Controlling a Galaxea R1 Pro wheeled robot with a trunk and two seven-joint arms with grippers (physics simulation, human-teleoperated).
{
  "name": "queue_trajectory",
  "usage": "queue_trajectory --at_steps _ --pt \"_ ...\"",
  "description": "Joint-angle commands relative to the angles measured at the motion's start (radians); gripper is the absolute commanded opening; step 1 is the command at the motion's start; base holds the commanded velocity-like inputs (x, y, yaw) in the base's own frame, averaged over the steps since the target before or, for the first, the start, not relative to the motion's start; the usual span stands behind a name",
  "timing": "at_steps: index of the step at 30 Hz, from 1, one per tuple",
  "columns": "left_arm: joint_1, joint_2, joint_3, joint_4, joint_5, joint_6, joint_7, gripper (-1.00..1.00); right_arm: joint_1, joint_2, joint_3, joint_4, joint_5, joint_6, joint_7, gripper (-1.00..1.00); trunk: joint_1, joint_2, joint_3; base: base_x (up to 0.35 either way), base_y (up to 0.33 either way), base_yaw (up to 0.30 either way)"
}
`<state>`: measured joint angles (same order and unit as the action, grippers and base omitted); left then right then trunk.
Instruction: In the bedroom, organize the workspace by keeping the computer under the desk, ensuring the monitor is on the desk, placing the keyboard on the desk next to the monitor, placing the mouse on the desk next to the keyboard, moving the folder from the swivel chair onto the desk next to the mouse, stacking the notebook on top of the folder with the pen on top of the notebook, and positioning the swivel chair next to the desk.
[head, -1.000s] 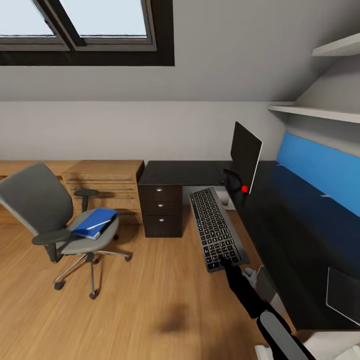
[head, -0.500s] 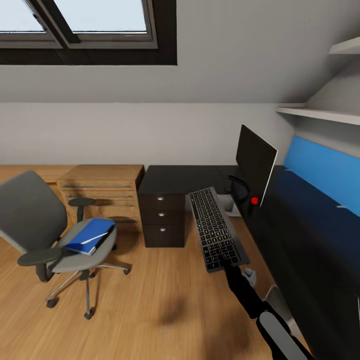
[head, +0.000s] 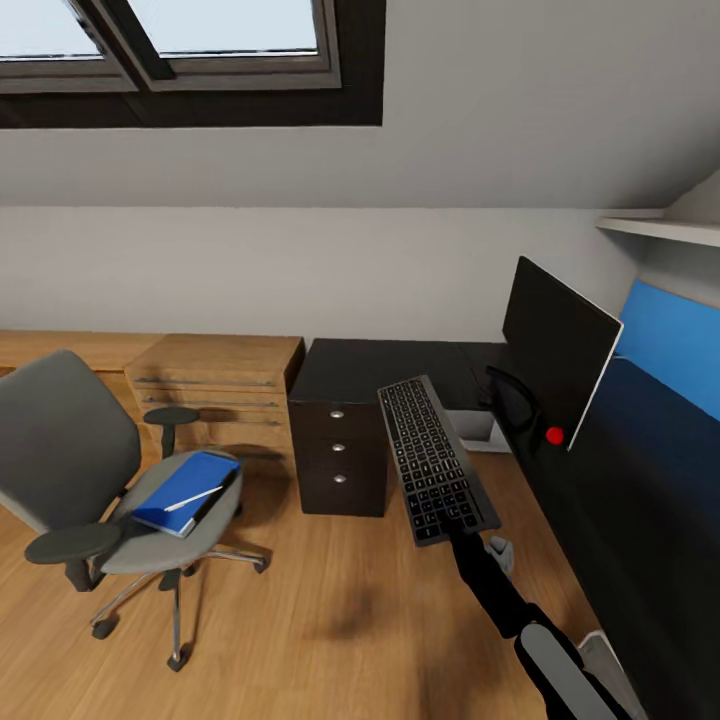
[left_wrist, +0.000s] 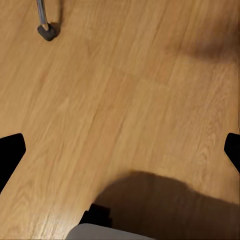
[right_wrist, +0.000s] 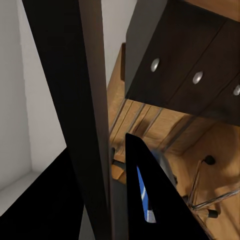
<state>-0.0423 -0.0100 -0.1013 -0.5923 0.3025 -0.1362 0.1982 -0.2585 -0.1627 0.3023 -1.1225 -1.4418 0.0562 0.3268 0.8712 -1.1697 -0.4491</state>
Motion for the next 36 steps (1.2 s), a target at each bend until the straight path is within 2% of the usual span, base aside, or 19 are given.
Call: queue_trajectory --at_steps 1,26,28,32,34,36 --pt "-0.001 0.001 -0.008 0.0 0.01 -0.005 0.008 1.0 -0.001 -0.001 0.001 0.0 -0.011 0.004 0.003 -1.0 0.001 -0.001 -0.001 0.335 0.0 0.0" --pt "-0.001 0.001 -0.009 -0.001 0.008 -0.008 0.001 1.0 -0.001 -0.001 0.001 0.0 -0.015 0.006 0.003 -1.0 0.001 -0.001 -0.001 0.331 0.0 0.0" --pt "-0.001 0.001 -0.01 -0.003 0.007 -0.033 0.0 1.0 -0.001 -0.001 0.001 0.0 -0.017 0.005 0.003 -1.0 0.001 -0.001 -0.001 0.323 0.0 0.0" --pt "-0.001 -0.001 -0.012 -0.006 0.006 -0.182 -0.007 1.0 -0.001 -0.001 0.001 0.0 -0.03 0.009 -0.002 -1.0 0.001 -0.001 -0.001 0.275 0.0 0.0" --pt "-0.001 -0.001 -0.012 -0.008 0.006 -0.209 -0.012 1.0 -0.001 0.0 0.0 -0.001 -0.051 0.008 -0.003 -1.0 0.001 -0.001 -0.001 0.165 0.0 0.0" --pt "-0.001 -0.002 -0.013 -0.013 0.006 -0.222 -0.029 1.0 -0.001 0.0 -0.001 -0.004 -0.093 0.008 -0.005 -1.0 0.001 -0.001 -0.001 0.072 0.0 0.0"
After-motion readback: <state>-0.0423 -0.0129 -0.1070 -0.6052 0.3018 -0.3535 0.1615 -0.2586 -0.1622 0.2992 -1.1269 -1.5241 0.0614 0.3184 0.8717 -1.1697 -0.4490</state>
